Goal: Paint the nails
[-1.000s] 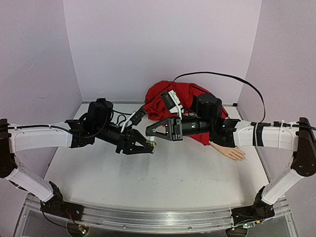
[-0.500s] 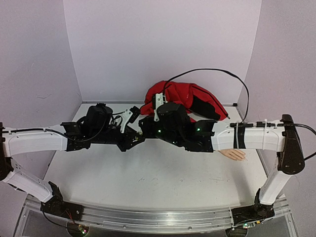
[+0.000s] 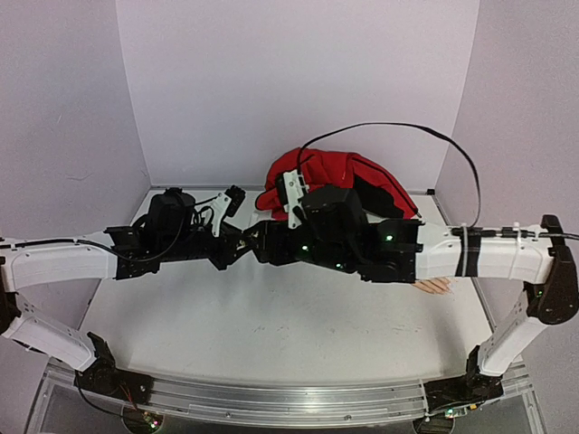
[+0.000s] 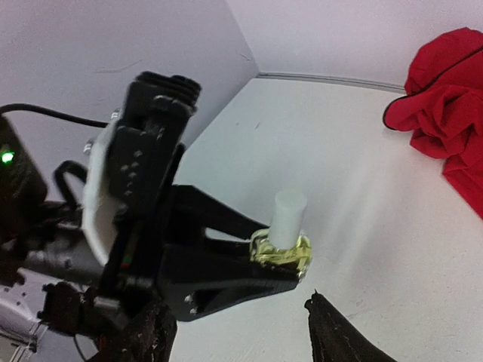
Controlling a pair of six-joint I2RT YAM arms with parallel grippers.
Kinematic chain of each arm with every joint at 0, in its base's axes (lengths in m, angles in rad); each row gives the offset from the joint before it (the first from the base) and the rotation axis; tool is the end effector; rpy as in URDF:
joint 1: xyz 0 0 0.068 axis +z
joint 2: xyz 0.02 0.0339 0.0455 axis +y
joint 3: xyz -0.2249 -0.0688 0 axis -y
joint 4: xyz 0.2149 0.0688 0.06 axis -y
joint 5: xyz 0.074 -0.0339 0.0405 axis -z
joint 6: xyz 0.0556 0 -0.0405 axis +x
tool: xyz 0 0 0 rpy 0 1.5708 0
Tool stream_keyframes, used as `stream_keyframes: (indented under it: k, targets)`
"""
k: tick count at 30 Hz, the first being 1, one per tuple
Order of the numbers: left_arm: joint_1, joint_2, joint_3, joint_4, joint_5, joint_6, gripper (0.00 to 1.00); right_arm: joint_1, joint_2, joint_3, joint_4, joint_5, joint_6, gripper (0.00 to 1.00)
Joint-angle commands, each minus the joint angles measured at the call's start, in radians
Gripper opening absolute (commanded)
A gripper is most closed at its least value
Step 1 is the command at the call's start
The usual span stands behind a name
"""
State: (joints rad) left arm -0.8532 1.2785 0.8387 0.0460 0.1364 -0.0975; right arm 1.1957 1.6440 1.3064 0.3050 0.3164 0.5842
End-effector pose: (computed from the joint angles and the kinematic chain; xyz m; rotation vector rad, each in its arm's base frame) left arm 0.1879 -0.2268 0.2421 0.8377 1.8588 -0.7458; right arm 0.1575 0.3527 0.3191 -0.2615 1.7012 1.1085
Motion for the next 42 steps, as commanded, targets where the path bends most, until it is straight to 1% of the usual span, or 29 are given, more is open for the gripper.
stream_keyframes:
  k: [1,4,6,9,12,13,19,21,29,36,40,42]
  targets:
    - [0.004,-0.057,-0.011,0.095,0.074,-0.01,0.0,-0.08,-0.189,-0.107,0.074,-0.29,-0.086,0.71]
    - [0.01,-0.062,-0.012,0.093,0.208,-0.005,0.0,-0.185,-0.28,-0.226,0.19,-0.559,-0.089,0.78]
    - [0.013,-0.065,-0.005,0.092,0.35,-0.001,0.0,-0.243,-0.315,-0.273,0.238,-0.693,-0.093,0.82]
    - [0.013,-0.048,0.027,0.092,0.55,-0.008,0.0,-0.273,-0.324,-0.3,0.292,-0.848,-0.099,0.81]
    - [0.013,-0.023,0.057,0.093,0.659,-0.032,0.0,-0.274,-0.295,-0.294,0.357,-0.962,-0.091,0.8]
    - [0.013,-0.017,0.064,0.092,0.685,-0.034,0.0,-0.274,-0.276,-0.289,0.374,-0.985,-0.084,0.78]
    - [-0.005,0.008,0.093,0.092,0.804,-0.038,0.0,-0.274,-0.211,-0.253,0.4,-1.023,-0.08,0.64]
    - [-0.011,0.015,0.098,0.092,0.816,-0.038,0.0,-0.274,-0.202,-0.25,0.409,-1.029,-0.08,0.6]
    - [-0.023,0.043,0.115,0.093,0.842,-0.034,0.0,-0.274,-0.155,-0.224,0.453,-1.104,-0.06,0.44]
    - [-0.023,0.054,0.122,0.092,0.844,-0.03,0.0,-0.274,-0.13,-0.223,0.489,-1.149,-0.043,0.36]
    - [-0.023,0.056,0.122,0.092,0.843,-0.028,0.0,-0.274,-0.127,-0.223,0.497,-1.148,-0.041,0.26]
    - [-0.023,0.056,0.122,0.092,0.83,-0.029,0.0,-0.274,-0.122,-0.223,0.497,-1.147,-0.041,0.18]
